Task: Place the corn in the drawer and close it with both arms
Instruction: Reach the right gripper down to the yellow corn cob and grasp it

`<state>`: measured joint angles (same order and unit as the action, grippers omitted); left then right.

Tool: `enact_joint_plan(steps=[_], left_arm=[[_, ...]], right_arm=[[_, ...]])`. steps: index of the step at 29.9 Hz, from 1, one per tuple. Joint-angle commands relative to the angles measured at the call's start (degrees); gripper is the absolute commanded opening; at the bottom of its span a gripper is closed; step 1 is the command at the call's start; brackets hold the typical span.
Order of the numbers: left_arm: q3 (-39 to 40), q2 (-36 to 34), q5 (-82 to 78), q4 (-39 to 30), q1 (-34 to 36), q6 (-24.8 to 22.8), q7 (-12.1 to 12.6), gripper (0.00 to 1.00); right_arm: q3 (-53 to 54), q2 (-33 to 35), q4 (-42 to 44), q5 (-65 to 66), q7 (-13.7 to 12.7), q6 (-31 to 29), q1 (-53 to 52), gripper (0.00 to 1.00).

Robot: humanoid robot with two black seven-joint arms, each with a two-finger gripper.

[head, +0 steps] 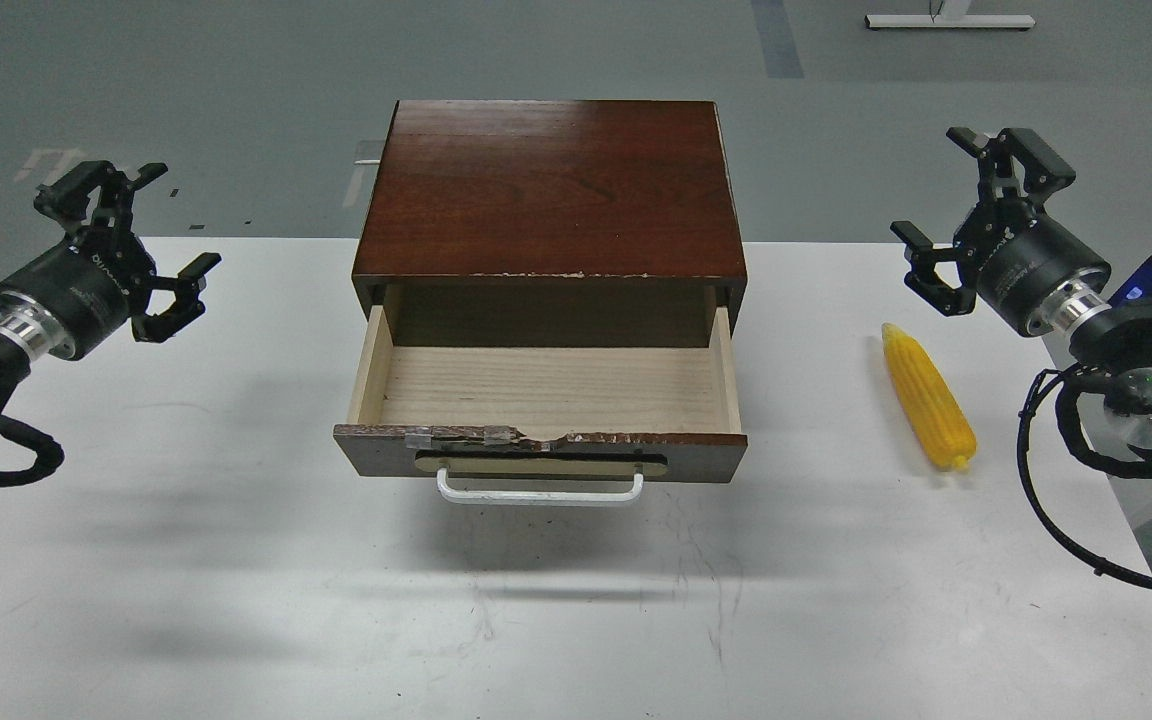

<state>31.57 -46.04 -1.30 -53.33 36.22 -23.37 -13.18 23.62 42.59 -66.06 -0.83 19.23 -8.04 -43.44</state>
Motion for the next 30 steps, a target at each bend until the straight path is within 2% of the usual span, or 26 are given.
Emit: enact_joint_plan(steps=[1, 4, 6, 8, 10, 11, 13, 15, 18, 27, 30], left_arm=[[-0.10, -0.19, -0.02, -0.02, 0.00, -0.10, 0.00, 0.98], [-0.10, -0.19, -0.02, -0.02, 0.00, -0.10, 0.00, 0.98], [-0.19, -0.19, -0.02, -0.02, 0.00, -0.01, 0.00, 0.98], [-0.28, -0.10, -0.11, 0.07, 0.00, 0.17, 0.00, 0.98], [-0.28, -0.10, -0.20, 0.07, -0.27, 0.08, 0.00, 0.98], [-0.28, -0.10, -0.20, 0.07, -0.27, 0.08, 0.00, 0.98], [-0.28, -0.10, -0.37, 0.07, -0.27, 0.17, 0.00, 0.98], [-0.37, -0.02, -0.37, 0.07, -0.27, 0.17, -0.09, 0.98], [-0.37, -0.02, -0.37, 0.07, -0.27, 0.17, -0.09, 0.98], [-0.28, -0.19, -0.37, 0.07, -0.71, 0.26, -0.18, 0.98], [-0.28, -0.63, -0.37, -0.02, -0.71, 0.17, -0.26, 0.98]], right_arm=[[-1.20, 0.56, 0.32, 2.66, -0.15, 2.14, -0.24, 1.00], [-4.02, 0.92, -0.12, 9.15, -0.07, 4.34, -1.30, 1.00], [-5.34, 2.14, -0.12, 19.33, -0.06, 6.09, -3.14, 0.99], [-7.70, 4.43, 0.58, 34.70, -0.06, 8.55, -5.25, 0.99], [-11.91, 5.66, 2.42, 58.01, -0.06, 13.63, -6.74, 0.99], [-11.93, 5.67, 2.43, 58.13, -0.06, 13.66, -6.75, 0.99], [-16.57, 5.58, 6.36, 75.54, -0.06, 16.55, -7.45, 0.99], [-20.08, 5.40, 8.92, 83.31, -0.06, 16.82, -7.71, 0.99], [-24.76, 4.61, 12.62, 85.38, -0.06, 17.26, -7.54, 0.97], [-33.90, -7.77, 27.11, 85.29, 0.02, 23.06, -4.90, 0.94], [-34.52, -10.15, 28.44, 85.11, 0.11, 23.33, -4.03, 0.91]])
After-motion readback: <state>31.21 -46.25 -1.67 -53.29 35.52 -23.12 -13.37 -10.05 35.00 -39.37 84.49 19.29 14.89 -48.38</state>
